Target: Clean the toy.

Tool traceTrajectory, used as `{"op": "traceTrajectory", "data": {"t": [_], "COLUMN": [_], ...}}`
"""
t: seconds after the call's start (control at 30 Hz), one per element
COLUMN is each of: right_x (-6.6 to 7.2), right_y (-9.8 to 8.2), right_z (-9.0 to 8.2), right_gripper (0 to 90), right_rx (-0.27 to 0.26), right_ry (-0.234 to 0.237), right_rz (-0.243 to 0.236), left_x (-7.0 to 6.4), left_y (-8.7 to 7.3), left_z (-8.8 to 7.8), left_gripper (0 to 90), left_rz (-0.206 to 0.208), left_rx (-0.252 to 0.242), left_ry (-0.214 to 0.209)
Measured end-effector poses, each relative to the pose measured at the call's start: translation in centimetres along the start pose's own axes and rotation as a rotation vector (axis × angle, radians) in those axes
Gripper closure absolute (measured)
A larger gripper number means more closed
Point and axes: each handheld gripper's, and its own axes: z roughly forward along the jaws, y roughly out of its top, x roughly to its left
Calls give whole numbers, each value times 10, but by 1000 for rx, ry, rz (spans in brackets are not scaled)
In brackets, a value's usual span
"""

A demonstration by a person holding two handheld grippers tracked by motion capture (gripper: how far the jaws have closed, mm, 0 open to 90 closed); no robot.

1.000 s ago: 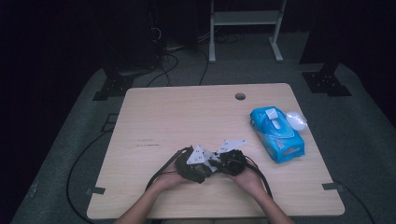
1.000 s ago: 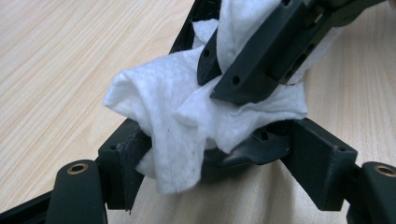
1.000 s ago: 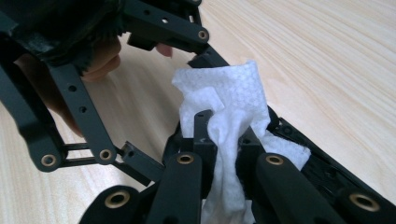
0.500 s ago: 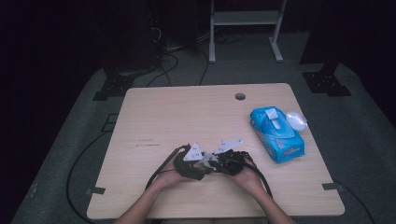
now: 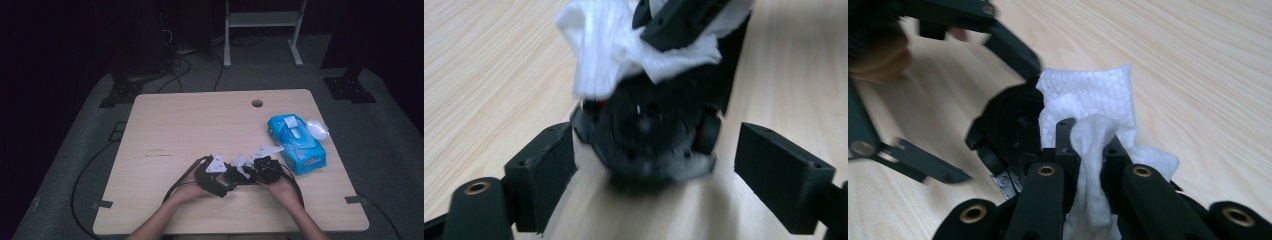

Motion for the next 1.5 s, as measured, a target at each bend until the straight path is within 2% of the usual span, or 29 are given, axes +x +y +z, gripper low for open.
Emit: {"op": "traceTrajectory", "data": {"t": [0.07,0.13,0.17,0.23,0.3,0.4,0.47,0.53,0.63,0.7,0.77,0.83,0.9,0.93,0.97,1.03,1.1,1.17,1.27,1.33,1.4,1.5], "right_x": [4,9,11,12,10,-1,-11,-19,-28,-30,-30,-27,-21,-16,-12,-10,-14,-17,-11,-3,8,4], "right_y": [2,4,4,5,4,0,-6,-12,-21,-25,-28,-28,-25,-24,-22,-20,-20,-21,-19,-14,-10,-8], "right_z": [2,6,8,9,8,-1,-9,-18,-29,-36,-39,-37,-32,-29,-27,-27,-27,-28,-24,-17,-11,-11], "right_gripper": [833,832,832,832,832,832,832,832,833,833,833,833,833,833,833,833,833,833,833,833,832,833], "right_rx": [0,7,10,13,10,3,-9,-16,-12,-8,-8,-6,-8,-5,-1,-2,6,9,10,-7,14,14], "right_ry": [34,61,65,79,65,30,20,-3,-42,-72,-77,-71,-20,-9,-12,-21,-53,-60,-33,53,49,36], "right_rz": [-16,-57,-73,-74,-70,-41,2,33,40,27,29,25,19,-4,-27,-38,-30,-12,-16,-12,-69,-65], "left_x": [2,4,5,3,3,4,3,3,2,2,1,1,2,3,4,7,8,13,14,14,13,13], "left_y": [1,3,4,5,4,2,1,3,5,4,4,5,5,5,4,0,-2,-7,-7,-6,-7,-9], "left_z": [4,7,8,8,8,8,8,7,6,7,7,6,5,3,1,-5,-8,-16,-18,-18,-18,-19], "left_gripper": [134,118,126,153,213,238,239,239,239,240,240,240,240,240,240,240,240,240,240,240,240,240], "left_rz": [-19,-27,-27,-7,21,4,-1,9,25,27,37,40,43,45,49,42,41,36,46,52,58,57], "left_rx": [-12,-2,1,11,26,39,25,20,26,29,29,27,29,32,38,40,40,40,39,37,44,47], "left_ry": [4,-6,-24,-23,-20,-29,-29,-26,-20,-17,-12,-13,-14,-13,-14,-11,-7,-2,0,3,6,3]}}
